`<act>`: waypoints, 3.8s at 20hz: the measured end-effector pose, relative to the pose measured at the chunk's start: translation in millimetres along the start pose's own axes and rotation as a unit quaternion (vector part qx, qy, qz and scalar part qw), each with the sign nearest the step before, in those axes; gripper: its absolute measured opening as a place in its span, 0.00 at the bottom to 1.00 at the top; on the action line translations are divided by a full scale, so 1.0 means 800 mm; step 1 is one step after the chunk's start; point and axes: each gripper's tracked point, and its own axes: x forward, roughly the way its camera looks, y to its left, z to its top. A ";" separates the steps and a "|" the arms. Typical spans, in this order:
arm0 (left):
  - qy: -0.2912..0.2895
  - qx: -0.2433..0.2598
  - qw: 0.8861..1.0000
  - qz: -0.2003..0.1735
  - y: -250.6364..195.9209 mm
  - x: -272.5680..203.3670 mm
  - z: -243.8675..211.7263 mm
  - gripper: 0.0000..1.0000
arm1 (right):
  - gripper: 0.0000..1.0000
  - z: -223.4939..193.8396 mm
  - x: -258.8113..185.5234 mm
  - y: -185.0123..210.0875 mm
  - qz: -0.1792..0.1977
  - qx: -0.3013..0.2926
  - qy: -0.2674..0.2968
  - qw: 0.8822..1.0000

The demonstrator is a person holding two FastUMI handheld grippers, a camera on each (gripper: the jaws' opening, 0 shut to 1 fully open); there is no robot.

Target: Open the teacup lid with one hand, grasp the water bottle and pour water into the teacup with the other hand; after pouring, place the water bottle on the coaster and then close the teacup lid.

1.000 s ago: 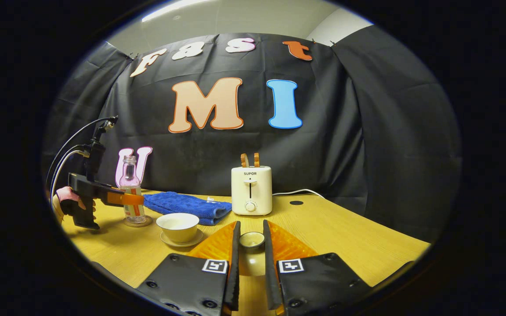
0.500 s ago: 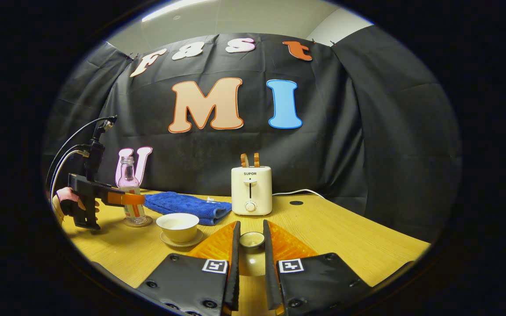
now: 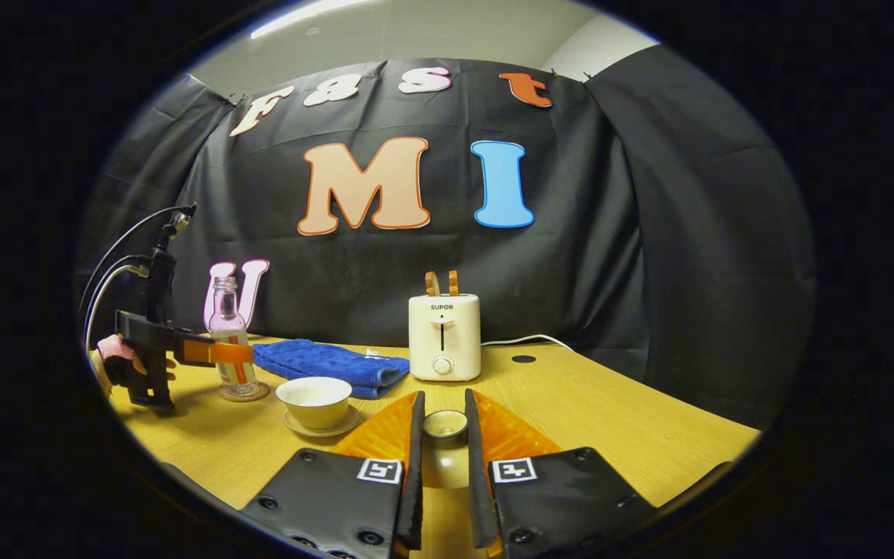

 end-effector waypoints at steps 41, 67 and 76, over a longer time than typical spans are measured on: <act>-0.122 0.035 0.989 0.069 -0.004 -0.142 0.002 0.95 | 0.28 -0.005 0.049 0.120 0.147 0.005 0.005 0.989; -0.122 0.037 0.990 0.055 -0.010 -0.140 0.003 0.94 | 0.28 -0.036 0.132 0.217 0.233 -0.007 0.076 0.969; -0.121 0.038 0.991 0.053 -0.010 -0.140 0.005 0.94 | 0.37 -0.037 0.130 0.213 0.231 -0.006 0.082 0.970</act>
